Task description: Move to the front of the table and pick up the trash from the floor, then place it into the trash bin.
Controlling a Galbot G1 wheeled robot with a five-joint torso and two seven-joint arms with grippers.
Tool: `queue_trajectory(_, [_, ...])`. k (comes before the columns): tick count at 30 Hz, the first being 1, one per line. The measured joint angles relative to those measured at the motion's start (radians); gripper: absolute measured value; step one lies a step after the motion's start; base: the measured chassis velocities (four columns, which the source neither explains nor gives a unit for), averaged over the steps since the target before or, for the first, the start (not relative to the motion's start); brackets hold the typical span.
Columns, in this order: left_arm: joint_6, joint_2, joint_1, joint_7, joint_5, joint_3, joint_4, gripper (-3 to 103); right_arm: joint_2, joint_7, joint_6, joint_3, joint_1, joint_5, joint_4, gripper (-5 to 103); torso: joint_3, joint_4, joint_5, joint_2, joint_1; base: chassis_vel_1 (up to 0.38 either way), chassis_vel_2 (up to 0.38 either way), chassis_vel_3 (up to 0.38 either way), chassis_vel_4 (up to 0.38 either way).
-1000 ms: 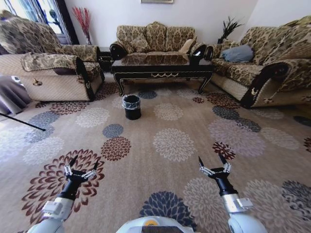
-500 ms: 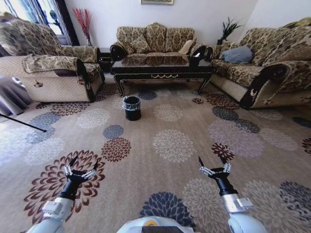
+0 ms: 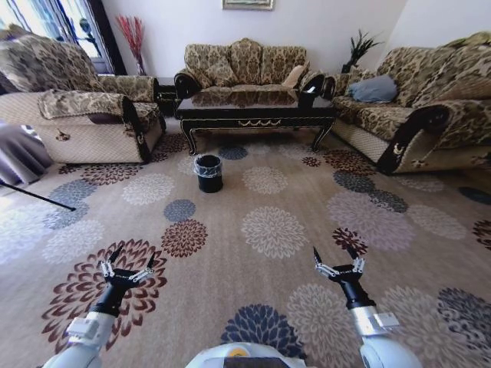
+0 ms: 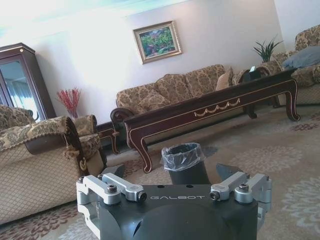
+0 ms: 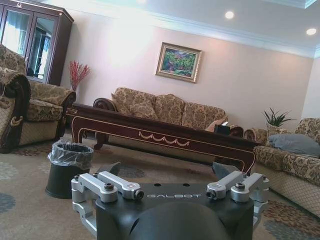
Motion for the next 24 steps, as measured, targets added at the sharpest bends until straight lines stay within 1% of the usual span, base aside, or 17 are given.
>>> queue_trajectory(3, [0.0, 0.0, 0.0, 0.0, 0.0, 0.0, 0.0, 100, 0.0, 0.0, 0.0, 0.0, 0.0, 0.0, 0.0, 100, 0.014, 0.0, 0.0, 0.016, 0.003, 0.0, 0.0, 0.0, 0.0])
queue_trajectory(4, [0.0, 0.0, 0.0, 0.0, 0.0, 0.0, 0.0, 100, 0.0, 0.0, 0.0, 0.0, 0.0, 0.0, 0.0, 100, 0.014, 0.0, 0.0, 0.016, 0.003, 0.0, 0.0, 0.0, 0.0])
queue_trajectory(13, [0.0, 0.0, 0.0, 0.0, 0.0, 0.0, 0.0, 100, 0.0, 0.0, 0.0, 0.0, 0.0, 0.0, 0.0, 100, 0.046, 0.0, 0.0, 0.057, 0.011, 0.0, 0.0, 0.0, 0.0])
queue_trajectory(24, [0.0, 0.0, 0.0, 0.0, 0.0, 0.0, 0.0, 100, 0.0, 0.0, 0.0, 0.0, 0.0, 0.0, 0.0, 100, 0.074, 0.0, 0.0, 0.096, 0.022, 0.0, 0.0, 0.0, 0.0])
